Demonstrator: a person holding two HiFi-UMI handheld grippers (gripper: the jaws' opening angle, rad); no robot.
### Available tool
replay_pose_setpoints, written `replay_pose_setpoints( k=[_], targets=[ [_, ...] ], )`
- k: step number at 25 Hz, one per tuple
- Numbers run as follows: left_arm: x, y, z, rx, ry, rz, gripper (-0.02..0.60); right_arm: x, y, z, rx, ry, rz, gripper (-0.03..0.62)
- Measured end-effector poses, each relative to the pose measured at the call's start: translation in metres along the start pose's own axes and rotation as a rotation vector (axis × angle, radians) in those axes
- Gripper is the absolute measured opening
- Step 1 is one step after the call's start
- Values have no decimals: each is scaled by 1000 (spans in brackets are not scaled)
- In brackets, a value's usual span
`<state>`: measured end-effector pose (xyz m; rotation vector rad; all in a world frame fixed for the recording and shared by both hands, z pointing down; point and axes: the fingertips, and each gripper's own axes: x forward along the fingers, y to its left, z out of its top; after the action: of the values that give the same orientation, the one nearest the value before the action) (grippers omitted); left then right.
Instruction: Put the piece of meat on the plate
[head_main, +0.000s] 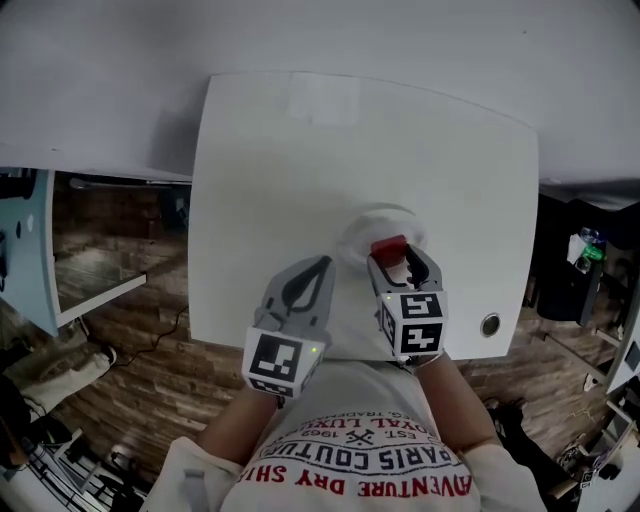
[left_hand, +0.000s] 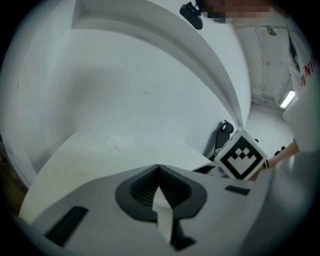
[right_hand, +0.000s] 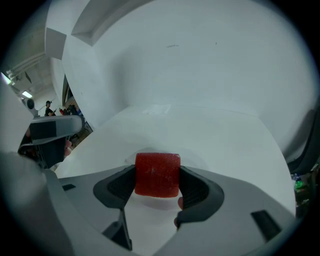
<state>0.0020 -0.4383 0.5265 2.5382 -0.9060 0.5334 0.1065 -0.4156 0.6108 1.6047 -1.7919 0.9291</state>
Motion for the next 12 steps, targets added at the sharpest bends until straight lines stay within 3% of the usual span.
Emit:
replay_pose_setpoints(
  k=[12],
  targets=[
    [13, 11, -3, -12, 27, -31, 5, 31, -2, 0, -9, 75, -38, 276]
  ],
)
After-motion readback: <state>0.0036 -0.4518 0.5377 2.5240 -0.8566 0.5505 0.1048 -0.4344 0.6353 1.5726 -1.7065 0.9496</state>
